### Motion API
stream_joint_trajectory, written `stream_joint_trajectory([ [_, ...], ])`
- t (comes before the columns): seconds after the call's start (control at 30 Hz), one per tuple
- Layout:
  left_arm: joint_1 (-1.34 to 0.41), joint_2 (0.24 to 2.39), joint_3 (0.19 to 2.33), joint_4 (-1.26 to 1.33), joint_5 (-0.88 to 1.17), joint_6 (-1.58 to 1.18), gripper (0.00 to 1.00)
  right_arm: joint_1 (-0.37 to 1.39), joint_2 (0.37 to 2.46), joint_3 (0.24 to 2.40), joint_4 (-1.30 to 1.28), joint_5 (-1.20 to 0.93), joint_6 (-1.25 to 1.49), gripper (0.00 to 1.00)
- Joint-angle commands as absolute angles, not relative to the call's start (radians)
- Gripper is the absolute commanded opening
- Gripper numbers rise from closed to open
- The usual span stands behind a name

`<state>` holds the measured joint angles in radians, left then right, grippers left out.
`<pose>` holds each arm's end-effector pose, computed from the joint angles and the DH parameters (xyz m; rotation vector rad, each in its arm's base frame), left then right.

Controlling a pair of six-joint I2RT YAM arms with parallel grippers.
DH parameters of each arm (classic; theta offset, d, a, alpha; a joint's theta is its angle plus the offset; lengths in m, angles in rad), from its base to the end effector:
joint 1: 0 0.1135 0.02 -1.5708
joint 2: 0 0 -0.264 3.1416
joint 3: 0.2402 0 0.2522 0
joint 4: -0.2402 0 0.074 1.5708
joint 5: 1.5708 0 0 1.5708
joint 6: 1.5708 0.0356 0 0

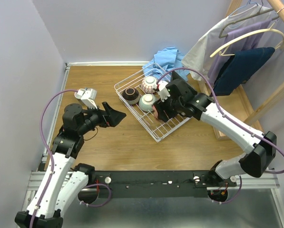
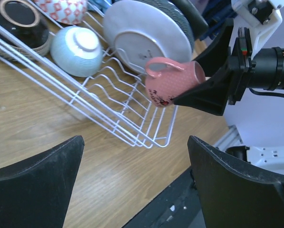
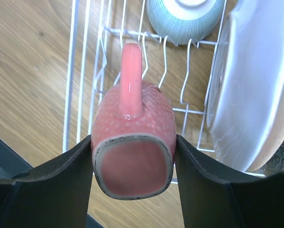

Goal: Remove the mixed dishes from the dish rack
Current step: Pick up the cup from the dish rack, then place the cup at the center of the board.

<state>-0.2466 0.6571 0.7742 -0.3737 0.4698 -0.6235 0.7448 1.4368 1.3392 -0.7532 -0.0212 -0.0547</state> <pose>0.1411 -0.0521 0.3361 -0.0113 1.9265 -1.0271 0.2249 0.2084 0.3286 -0.9625 2.2530 0.3363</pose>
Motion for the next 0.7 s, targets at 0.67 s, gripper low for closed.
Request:
stream_joint_trajectory([
  [0.67, -0.572, 0.747, 0.650, 0.074, 0.267, -0.908, 0.98, 0.739, 1.123, 0.954, 0.062, -0.276, 0.586, 0.04],
])
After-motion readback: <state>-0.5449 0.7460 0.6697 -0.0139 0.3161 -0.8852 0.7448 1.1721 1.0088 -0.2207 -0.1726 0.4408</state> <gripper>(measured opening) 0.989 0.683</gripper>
